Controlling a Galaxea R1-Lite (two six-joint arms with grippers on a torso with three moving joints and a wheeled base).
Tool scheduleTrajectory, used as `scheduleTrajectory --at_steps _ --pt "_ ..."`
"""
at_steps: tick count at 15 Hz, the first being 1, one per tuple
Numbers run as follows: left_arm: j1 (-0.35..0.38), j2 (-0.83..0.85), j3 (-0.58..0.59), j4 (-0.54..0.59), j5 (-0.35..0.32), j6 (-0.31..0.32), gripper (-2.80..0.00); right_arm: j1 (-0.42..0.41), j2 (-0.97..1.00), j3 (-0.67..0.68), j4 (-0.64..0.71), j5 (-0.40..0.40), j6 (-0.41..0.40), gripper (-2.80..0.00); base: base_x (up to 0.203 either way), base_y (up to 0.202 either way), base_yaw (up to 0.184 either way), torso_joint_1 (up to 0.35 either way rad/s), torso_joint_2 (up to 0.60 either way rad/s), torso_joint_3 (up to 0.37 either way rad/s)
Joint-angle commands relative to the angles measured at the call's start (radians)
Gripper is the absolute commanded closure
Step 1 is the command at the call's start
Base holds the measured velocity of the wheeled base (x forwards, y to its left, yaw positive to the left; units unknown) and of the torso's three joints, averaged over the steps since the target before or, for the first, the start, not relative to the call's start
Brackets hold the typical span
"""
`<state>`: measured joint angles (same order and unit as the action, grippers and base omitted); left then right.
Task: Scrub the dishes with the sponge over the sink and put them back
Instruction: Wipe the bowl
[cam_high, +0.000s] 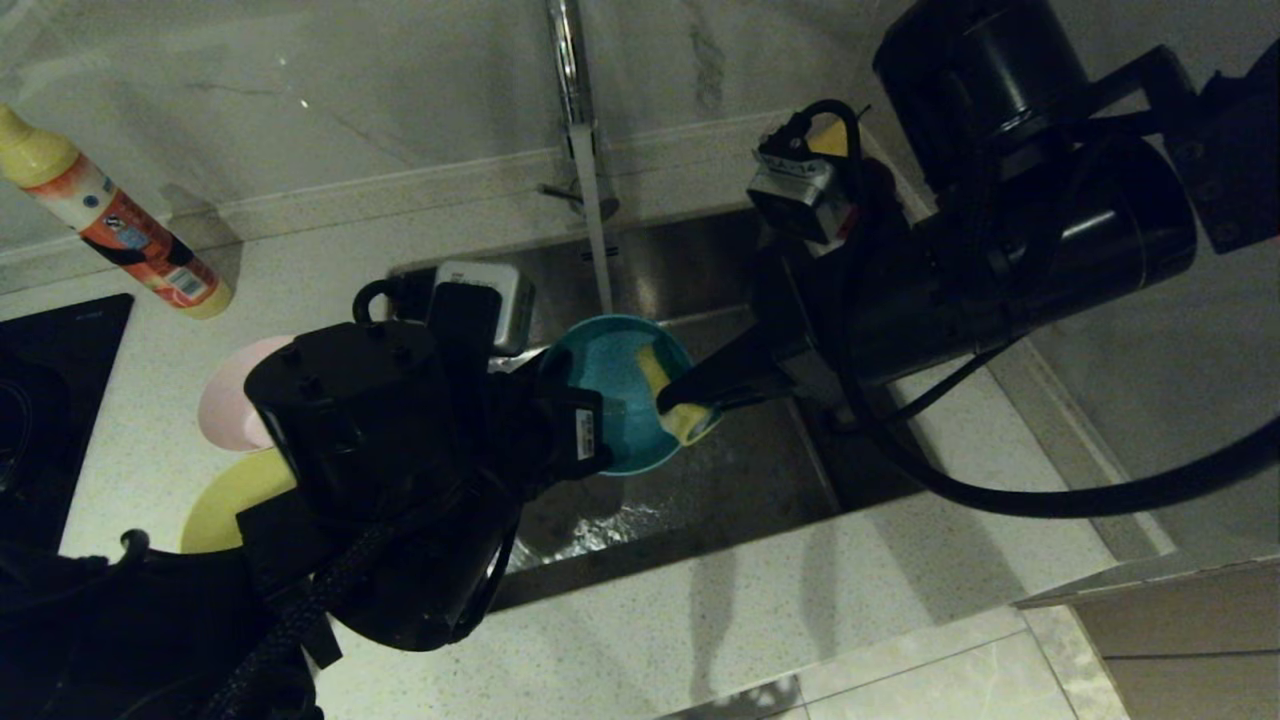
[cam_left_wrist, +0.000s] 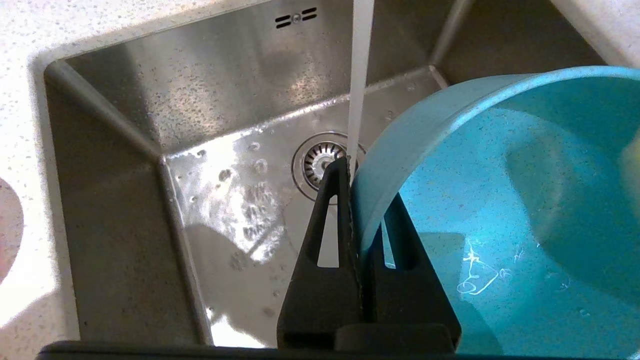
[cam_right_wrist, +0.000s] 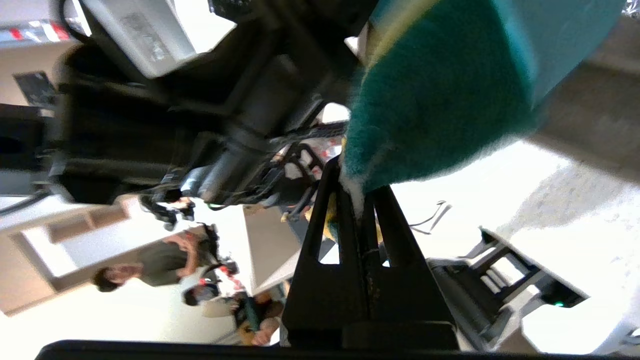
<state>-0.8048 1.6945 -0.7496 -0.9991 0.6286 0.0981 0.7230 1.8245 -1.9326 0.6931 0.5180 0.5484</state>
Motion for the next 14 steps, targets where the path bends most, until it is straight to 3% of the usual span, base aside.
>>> scheduleTrajectory --at_steps 1,14 --pt "0.004 0.016 -0.012 -0.006 0.009 0.000 0.00 0.000 -0.032 0.001 0.008 0.007 0.034 0.00 0.000 0.000 0.000 0.000 0.00 0.000" --pt "-0.003 -0.001 0.000 -0.023 0.017 -0.009 0.00 0.000 0.066 0.000 -0.074 0.005 0.047 0.00 0.000 0.000 0.000 0.000 0.00 0.000"
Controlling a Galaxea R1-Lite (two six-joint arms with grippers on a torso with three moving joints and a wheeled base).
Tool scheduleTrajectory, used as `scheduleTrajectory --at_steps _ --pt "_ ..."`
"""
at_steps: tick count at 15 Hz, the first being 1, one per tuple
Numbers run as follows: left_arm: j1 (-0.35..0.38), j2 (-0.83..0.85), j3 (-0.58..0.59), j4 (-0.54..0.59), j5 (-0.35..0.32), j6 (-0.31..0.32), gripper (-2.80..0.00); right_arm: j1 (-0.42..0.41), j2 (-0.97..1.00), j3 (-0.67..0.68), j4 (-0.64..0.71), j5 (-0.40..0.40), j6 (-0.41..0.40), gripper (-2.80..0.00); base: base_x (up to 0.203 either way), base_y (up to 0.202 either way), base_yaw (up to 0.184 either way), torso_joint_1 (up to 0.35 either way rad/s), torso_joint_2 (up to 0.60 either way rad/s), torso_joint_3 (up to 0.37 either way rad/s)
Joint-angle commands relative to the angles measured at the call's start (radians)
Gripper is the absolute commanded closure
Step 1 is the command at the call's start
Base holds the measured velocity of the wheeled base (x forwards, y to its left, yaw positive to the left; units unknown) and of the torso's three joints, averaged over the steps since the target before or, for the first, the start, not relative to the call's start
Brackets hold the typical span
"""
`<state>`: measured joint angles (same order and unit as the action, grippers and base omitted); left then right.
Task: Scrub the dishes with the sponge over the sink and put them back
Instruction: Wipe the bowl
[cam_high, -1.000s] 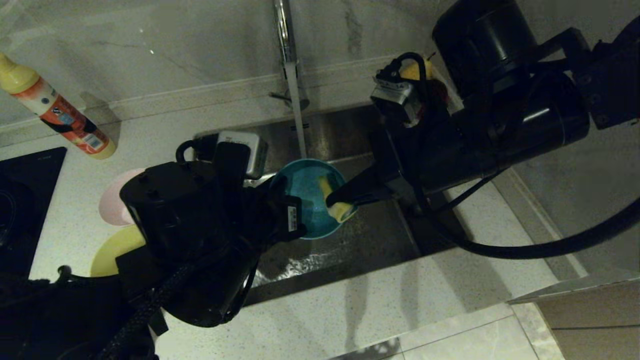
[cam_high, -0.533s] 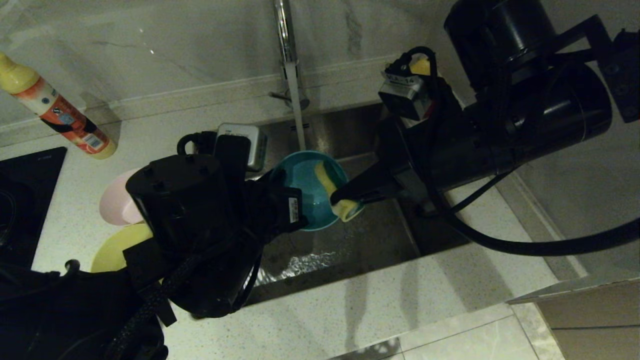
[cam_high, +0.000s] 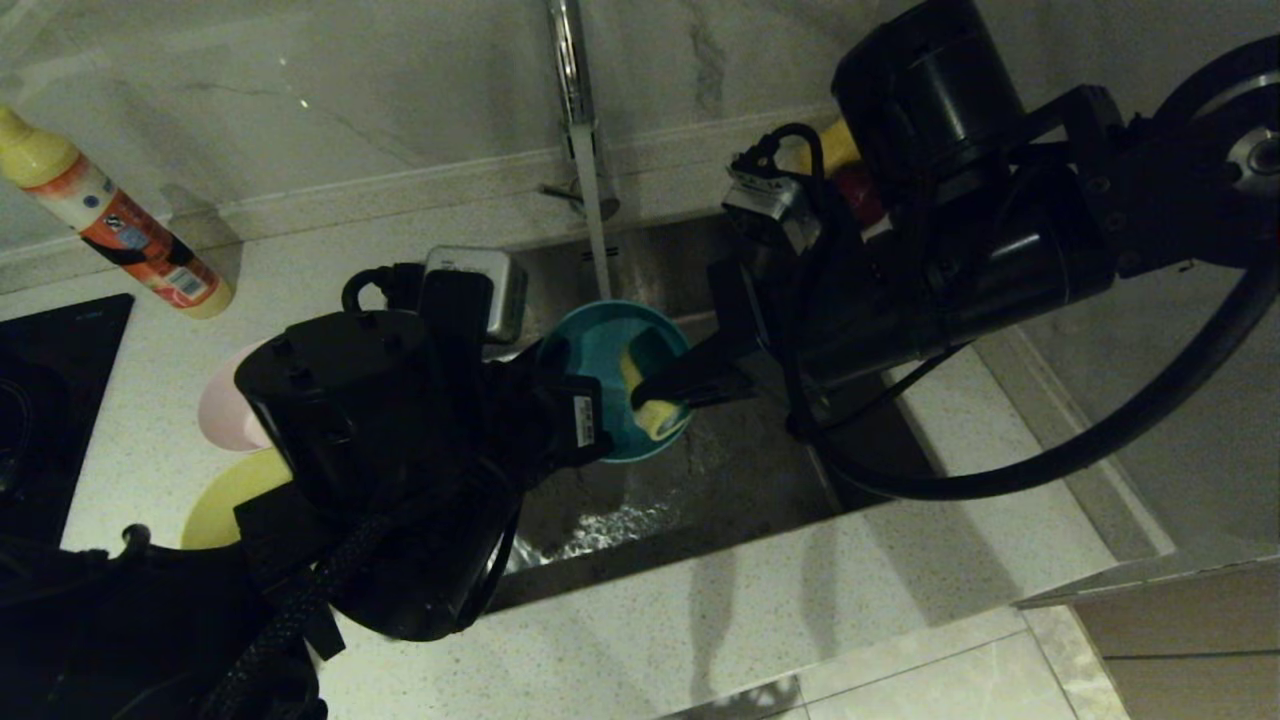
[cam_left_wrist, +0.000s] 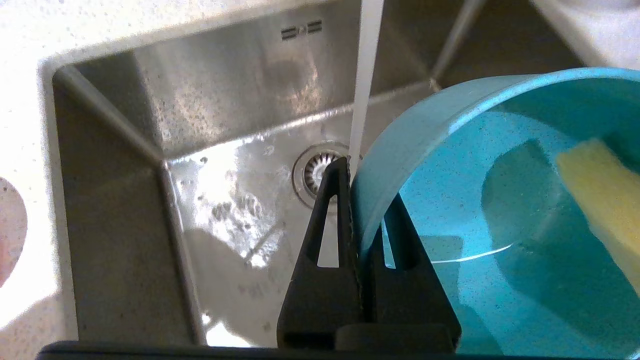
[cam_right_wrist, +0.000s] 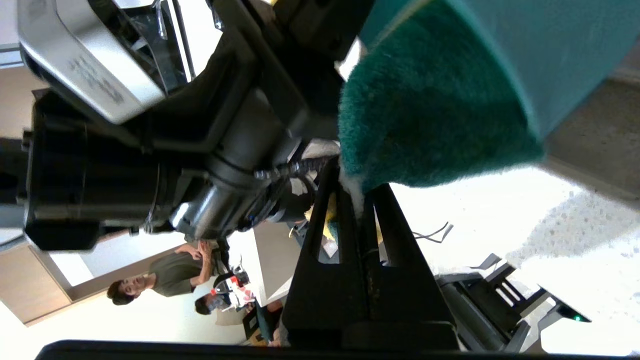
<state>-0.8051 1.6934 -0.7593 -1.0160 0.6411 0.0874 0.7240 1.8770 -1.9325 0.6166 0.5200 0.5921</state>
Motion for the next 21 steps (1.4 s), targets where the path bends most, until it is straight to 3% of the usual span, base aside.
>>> scheduleTrajectory --at_steps 1,15,21 --pt "-0.003 0.004 0.015 -0.015 0.004 0.002 0.00 -0.002 0.008 0.000 0.002 0.005 0.003 0.00 0.000 0.000 0.000 0.000 0.00 0.000" --pt "0.012 0.005 0.003 -0.079 0.012 -0.006 0.00 0.001 -0.009 0.001 0.045 0.009 -0.004 0.00 0.000 0.000 0.000 0.000 0.00 0.000" --pt "-0.003 0.003 0.041 -0.097 0.005 -0.005 0.00 -0.014 0.017 0.001 -0.049 0.009 0.000 0.00 0.000 0.000 0.000 0.000 0.00 0.000"
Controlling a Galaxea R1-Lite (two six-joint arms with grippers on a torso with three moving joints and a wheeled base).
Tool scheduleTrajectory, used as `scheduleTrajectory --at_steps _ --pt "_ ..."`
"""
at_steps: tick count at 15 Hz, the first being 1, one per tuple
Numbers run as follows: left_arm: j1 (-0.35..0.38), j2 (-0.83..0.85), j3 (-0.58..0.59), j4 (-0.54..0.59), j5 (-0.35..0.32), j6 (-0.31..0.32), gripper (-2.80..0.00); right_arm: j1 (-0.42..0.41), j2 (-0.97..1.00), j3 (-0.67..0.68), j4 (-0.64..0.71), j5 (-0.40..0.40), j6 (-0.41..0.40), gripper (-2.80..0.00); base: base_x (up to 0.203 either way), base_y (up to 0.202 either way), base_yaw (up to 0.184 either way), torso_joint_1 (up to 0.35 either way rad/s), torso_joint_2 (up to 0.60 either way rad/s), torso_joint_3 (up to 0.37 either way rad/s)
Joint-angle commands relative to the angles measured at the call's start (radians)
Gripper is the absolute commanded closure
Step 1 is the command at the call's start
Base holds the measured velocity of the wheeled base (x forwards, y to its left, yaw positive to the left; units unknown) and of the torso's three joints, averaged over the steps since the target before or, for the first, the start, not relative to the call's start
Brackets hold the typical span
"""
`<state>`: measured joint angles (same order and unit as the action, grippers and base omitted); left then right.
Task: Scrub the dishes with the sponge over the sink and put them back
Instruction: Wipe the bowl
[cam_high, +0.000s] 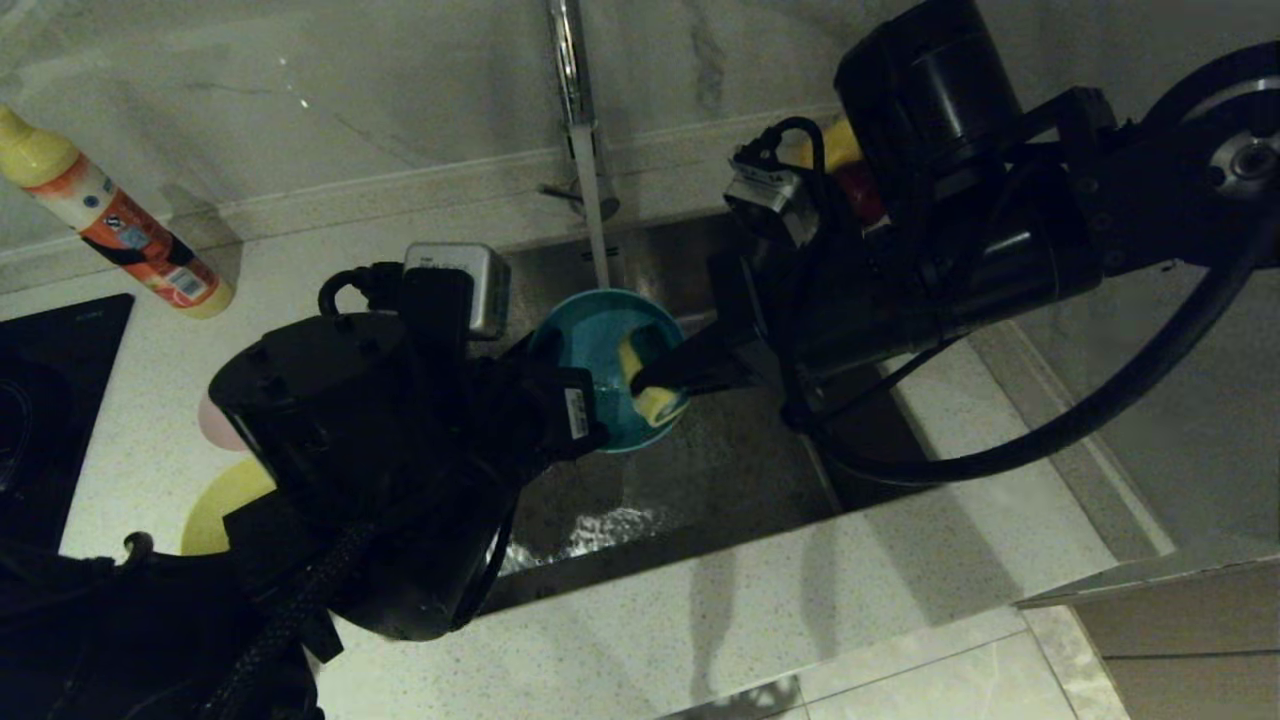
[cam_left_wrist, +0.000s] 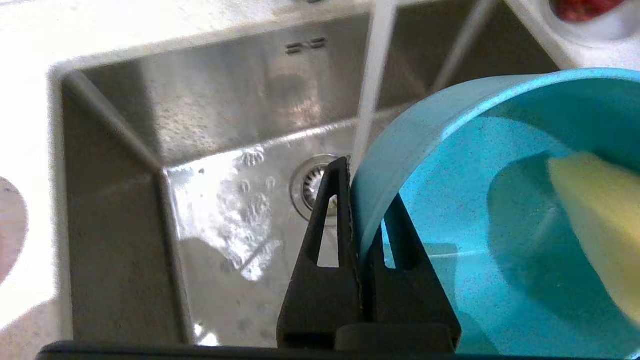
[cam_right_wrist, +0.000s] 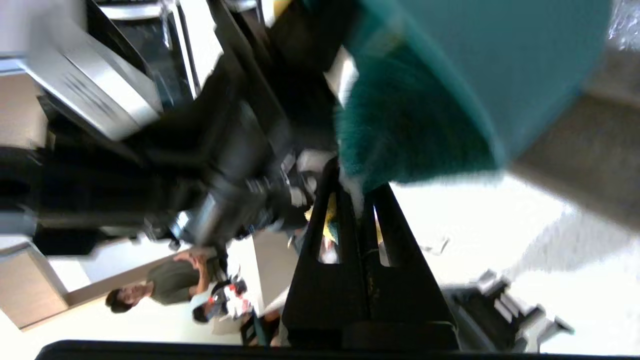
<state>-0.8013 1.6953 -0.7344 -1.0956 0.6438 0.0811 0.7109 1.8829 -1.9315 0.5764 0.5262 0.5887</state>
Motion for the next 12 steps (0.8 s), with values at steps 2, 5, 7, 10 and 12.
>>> scheduleTrajectory --at_steps 2,5,7,10,12 --pt "-0.017 0.001 0.032 -0.025 0.000 0.003 0.00 0.000 0.016 -0.001 -0.014 0.003 0.002 0.00 0.000 0.000 0.000 0.000 0.00 0.000" --pt "-0.037 0.001 0.035 -0.026 0.000 0.003 0.00 -0.001 0.018 0.000 -0.026 0.003 0.002 0.00 0.000 0.000 0.000 0.000 0.00 0.000" --pt "-0.038 0.000 0.047 -0.027 0.000 0.000 0.00 -0.001 0.004 0.000 -0.029 0.003 0.002 0.00 0.000 0.000 0.000 0.000 0.00 0.000" --pt "-0.035 -0.002 0.044 -0.042 0.005 -0.004 0.00 -0.001 -0.019 0.000 -0.020 0.005 0.002 0.00 0.000 0.000 0.000 0.000 0.00 0.000" --pt "-0.035 -0.007 0.040 -0.046 0.005 -0.004 0.00 -0.001 -0.013 0.000 -0.020 0.003 0.000 0.00 0.000 0.000 0.000 0.000 0.00 0.000"
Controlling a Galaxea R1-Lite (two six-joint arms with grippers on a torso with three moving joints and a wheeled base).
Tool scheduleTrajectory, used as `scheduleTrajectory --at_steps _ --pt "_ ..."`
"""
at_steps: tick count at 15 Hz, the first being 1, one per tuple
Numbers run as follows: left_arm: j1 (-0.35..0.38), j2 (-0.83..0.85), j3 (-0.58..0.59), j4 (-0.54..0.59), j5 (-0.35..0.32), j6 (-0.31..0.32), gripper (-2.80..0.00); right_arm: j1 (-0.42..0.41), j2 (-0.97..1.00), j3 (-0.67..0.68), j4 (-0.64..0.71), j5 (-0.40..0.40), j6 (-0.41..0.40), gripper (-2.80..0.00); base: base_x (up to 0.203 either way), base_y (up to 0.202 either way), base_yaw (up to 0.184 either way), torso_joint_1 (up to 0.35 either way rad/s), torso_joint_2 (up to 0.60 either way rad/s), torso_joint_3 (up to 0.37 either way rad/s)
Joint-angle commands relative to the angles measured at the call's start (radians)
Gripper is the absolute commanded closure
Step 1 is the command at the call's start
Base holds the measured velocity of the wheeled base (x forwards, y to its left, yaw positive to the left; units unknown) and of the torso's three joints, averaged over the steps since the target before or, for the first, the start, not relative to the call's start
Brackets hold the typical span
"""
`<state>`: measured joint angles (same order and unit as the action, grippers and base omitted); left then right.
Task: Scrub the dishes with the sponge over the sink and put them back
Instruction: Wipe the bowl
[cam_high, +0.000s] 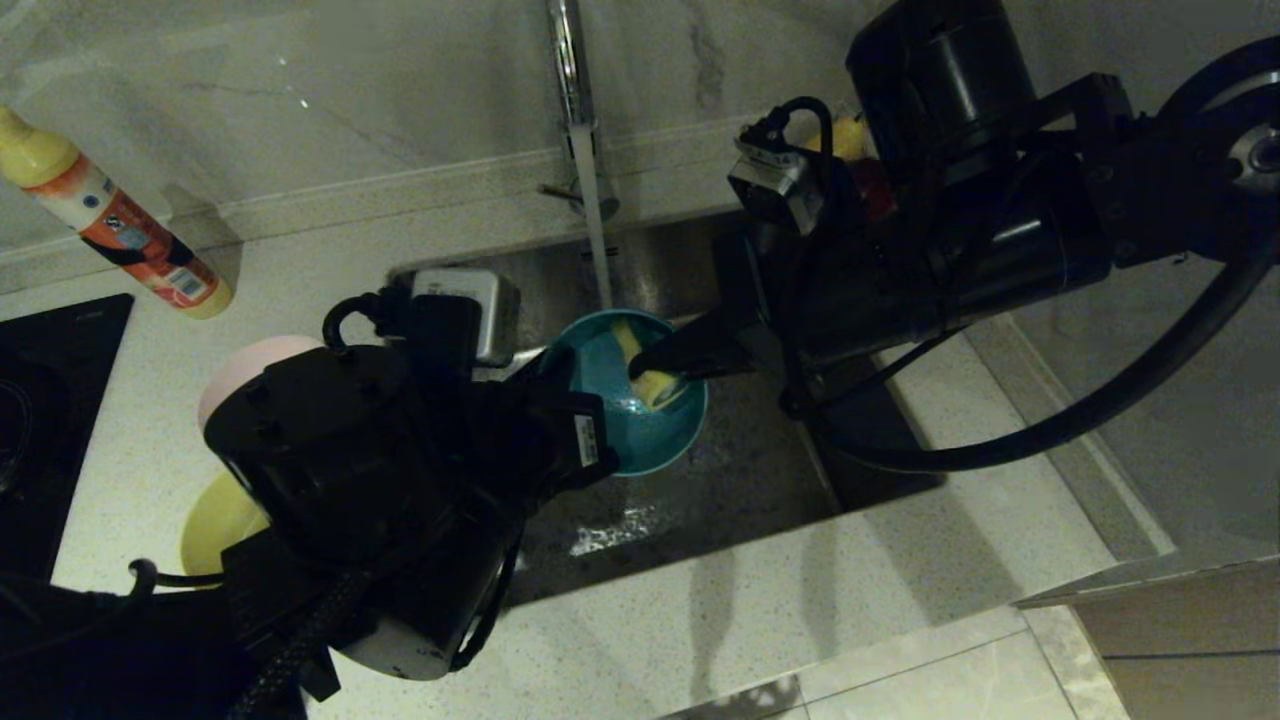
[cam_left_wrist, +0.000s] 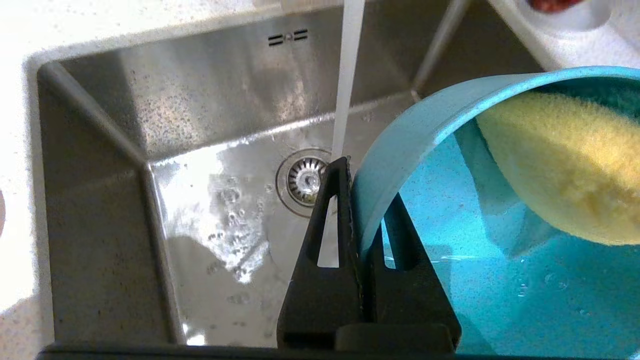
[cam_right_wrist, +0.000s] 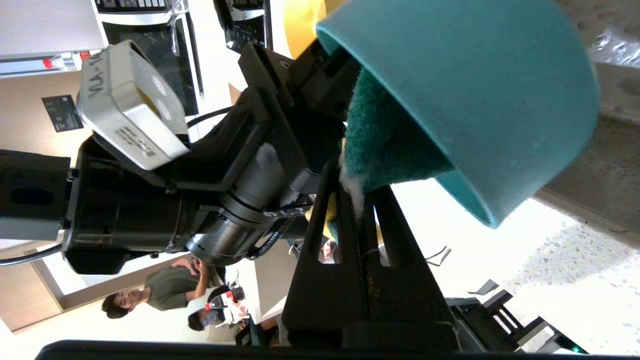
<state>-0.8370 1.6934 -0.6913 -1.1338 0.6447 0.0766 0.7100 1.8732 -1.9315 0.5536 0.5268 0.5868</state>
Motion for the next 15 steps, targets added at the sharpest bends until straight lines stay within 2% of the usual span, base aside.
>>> scheduleTrajectory --at_steps 1,4,8,15 --pt "0.001 -0.020 -0.002 -0.007 0.003 0.000 0.00 -0.003 0.005 0.002 0.003 0.002 0.000 0.00 0.000 0.000 0.000 0.000 0.00 0.000" --pt "0.012 -0.037 -0.005 -0.006 0.004 0.000 0.00 -0.027 0.011 0.032 0.003 0.002 -0.004 0.00 0.000 0.000 0.000 0.000 0.00 0.000" --pt "0.026 -0.028 -0.032 -0.006 0.003 0.002 0.00 -0.017 -0.007 0.081 0.000 0.005 -0.005 0.00 0.000 0.000 0.000 0.000 0.00 0.000" --pt "0.022 -0.001 -0.018 -0.009 0.000 -0.001 0.00 0.007 0.047 0.020 -0.006 0.019 0.001 0.00 0.000 0.000 0.000 0.000 0.00 0.000"
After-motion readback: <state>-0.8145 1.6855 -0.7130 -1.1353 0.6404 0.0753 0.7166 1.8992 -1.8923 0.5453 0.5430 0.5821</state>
